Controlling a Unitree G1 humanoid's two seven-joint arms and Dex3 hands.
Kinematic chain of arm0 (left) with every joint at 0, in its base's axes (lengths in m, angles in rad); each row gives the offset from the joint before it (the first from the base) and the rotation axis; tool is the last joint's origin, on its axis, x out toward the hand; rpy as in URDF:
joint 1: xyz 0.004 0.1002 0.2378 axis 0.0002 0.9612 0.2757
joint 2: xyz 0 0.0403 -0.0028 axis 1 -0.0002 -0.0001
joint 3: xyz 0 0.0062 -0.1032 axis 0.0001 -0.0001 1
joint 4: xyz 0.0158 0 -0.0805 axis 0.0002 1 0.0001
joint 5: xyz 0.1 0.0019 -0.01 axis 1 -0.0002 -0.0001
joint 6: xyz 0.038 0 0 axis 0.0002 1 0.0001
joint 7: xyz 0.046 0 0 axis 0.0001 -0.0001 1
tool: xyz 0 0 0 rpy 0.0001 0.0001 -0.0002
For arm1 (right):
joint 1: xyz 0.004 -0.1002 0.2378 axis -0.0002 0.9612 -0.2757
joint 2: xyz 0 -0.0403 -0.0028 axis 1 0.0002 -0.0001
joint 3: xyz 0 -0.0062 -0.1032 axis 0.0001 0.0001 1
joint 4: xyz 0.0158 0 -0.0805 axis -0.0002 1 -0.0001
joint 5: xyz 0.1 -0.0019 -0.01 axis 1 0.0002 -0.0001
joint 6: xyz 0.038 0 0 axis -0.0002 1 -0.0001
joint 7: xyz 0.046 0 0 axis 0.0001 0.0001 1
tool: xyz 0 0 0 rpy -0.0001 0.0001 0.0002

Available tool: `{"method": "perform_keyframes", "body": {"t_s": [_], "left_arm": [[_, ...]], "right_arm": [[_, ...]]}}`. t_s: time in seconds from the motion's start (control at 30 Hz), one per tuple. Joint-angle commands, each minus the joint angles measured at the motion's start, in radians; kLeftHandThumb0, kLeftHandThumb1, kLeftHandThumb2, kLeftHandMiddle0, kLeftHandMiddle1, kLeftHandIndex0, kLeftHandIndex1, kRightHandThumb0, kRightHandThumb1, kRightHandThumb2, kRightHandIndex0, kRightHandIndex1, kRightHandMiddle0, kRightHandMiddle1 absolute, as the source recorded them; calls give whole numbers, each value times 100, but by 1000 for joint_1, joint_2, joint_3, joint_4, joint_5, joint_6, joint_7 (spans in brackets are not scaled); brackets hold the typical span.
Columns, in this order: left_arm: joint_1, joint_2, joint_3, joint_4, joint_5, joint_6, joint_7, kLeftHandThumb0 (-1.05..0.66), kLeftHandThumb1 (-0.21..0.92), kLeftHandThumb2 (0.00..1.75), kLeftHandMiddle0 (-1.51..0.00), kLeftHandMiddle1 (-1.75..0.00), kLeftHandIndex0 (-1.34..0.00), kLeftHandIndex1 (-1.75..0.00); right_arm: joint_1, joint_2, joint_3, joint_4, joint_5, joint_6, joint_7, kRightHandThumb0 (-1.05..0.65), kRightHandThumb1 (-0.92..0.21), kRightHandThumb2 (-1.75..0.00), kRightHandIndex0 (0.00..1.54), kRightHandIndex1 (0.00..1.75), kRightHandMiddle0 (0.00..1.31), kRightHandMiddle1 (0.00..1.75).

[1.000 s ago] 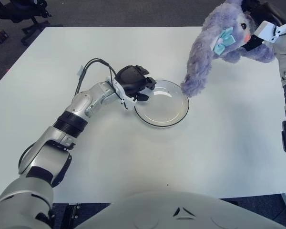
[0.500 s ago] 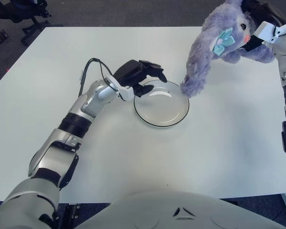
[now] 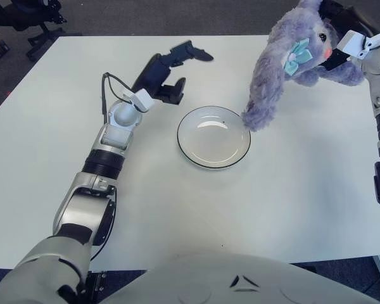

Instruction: Put the doll into the plate.

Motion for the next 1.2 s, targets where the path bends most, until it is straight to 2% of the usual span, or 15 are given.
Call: {"method": "perform_keyframes", "body": {"t_s": [0.0,0.17,0.43,0.53,0.67,0.97,1.03,1.17], "left_arm": [[-12,3,34,18,46,23,64,-57,92,91,-62,0,-28,-61],[-11,18,68,65,117,81,162,-57,92,90,-64,-2,-27,-61],[-21,8,90,156,148,139,261,-58,92,89,-69,-4,-26,-61],[-26,9,87,171,144,138,270,-58,92,88,-70,-4,-26,-61],[-34,9,99,258,112,100,274,-60,92,85,-71,-5,-27,-63],[-14,-3,93,340,132,40,333,-63,92,83,-70,-12,-24,-72],[-15,-4,90,362,139,29,348,-63,92,83,-59,-35,-22,-75],[-17,-5,84,394,147,12,370,-64,92,84,-48,-55,-21,-78]], "right_arm": [[-24,6,-1,-8,11,-1,13,42,-48,-110,48,175,53,175],[-21,13,12,-33,20,-49,44,42,-48,-110,48,175,53,175],[-18,20,25,-49,20,-129,69,42,-47,-111,48,175,54,175],[-18,22,24,-47,18,-139,71,42,-47,-111,48,175,54,175],[-43,34,66,-26,-8,-221,89,42,-48,-110,48,175,54,175],[-64,71,107,-10,-23,-248,103,42,-48,-110,48,175,55,175],[-73,79,113,14,-15,-280,105,42,-47,-111,48,175,56,175],[-91,95,124,57,-12,-328,106,42,-47,-111,48,175,56,175]]}}
